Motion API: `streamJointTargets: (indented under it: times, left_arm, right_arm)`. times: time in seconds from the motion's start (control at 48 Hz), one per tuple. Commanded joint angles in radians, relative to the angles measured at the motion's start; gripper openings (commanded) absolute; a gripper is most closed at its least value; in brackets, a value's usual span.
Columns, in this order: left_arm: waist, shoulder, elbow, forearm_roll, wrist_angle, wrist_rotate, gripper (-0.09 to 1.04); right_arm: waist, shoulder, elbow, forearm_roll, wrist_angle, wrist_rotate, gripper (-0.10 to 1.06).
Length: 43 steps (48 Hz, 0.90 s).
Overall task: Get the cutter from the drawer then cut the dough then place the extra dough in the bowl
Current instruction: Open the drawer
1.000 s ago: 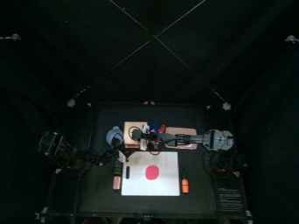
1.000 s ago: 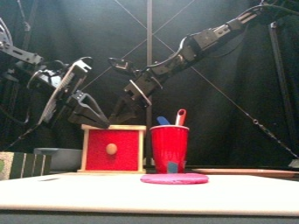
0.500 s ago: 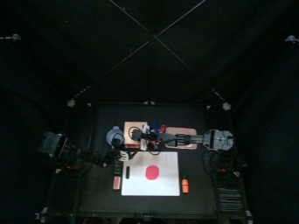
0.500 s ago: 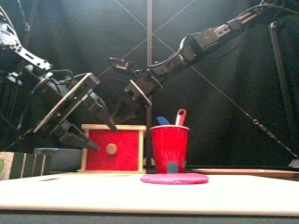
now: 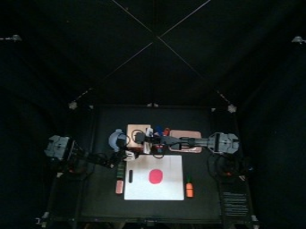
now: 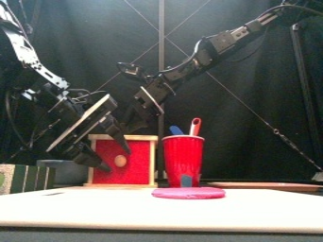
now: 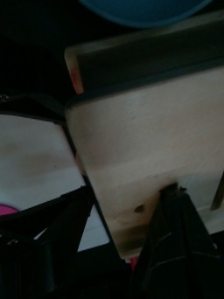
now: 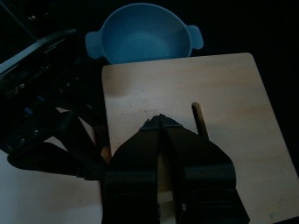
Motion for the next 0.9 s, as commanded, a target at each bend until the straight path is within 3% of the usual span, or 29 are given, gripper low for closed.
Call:
streamJointTargets:
  times: [0.021, 0.688, 0.896]
  left_arm:
    - [0.018, 0.011, -0.02, 0.005, -0.008, 0.003, 0.88]
    - [0.014, 0.02, -0.043, 0.008, -0.063, 0.003, 0.87]
    - [0.012, 0.02, -0.044, 0.005, -0.069, 0.003, 0.78]
  right_arm:
    - [-0.003, -0.014, 0.006, 0.0, 0.023, 0.0, 0.03]
    - [-0.003, -0.008, 0.008, 0.0, 0.026, 0.0, 0.03]
    - [0.0, -0.006, 0.008, 0.0, 0.026, 0.0, 0.03]
